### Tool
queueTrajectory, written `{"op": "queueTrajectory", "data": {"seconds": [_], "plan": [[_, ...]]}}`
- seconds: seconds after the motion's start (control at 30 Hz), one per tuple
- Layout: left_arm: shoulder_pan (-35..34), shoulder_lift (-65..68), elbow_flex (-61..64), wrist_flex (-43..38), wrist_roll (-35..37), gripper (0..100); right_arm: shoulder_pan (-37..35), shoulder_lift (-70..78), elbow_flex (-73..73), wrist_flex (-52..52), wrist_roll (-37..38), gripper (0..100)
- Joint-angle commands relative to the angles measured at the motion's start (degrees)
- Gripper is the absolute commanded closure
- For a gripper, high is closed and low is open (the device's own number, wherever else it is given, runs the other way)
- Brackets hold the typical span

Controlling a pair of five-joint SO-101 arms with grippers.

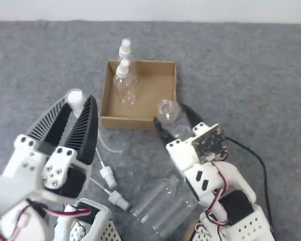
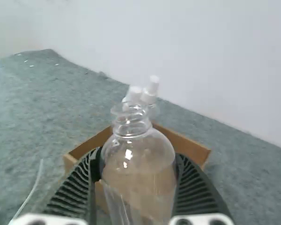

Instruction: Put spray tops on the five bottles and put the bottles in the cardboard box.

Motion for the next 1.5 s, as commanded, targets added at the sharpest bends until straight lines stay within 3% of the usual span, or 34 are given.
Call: {"op": "queueTrajectory", "data": {"seconds": [0.0,0.27,0.7,1.1,1.47], "plan": [[-0.1,-4.1,3.3,-4.0,0.8,99,-3.6,-2.1,2.5,-3.8,-0.2,99.2],[-0.1,-9.8,5.8,-4.1,0.7,99,-8.8,-3.8,12.0,-13.3,-0.2,99.2],[-0.1,-11.1,7.3,-7.5,1.1,99,-8.8,-16.7,20.5,-13.5,-0.4,99.2],[0.0,-11.1,16.0,-15.3,3.2,99,-13.4,-16.1,22.7,-13.0,-0.2,99.2],[-0.1,-11.1,18.6,-15.9,3.5,99,-13.8,-16.1,23.2,-12.6,-0.1,99.2]]}}
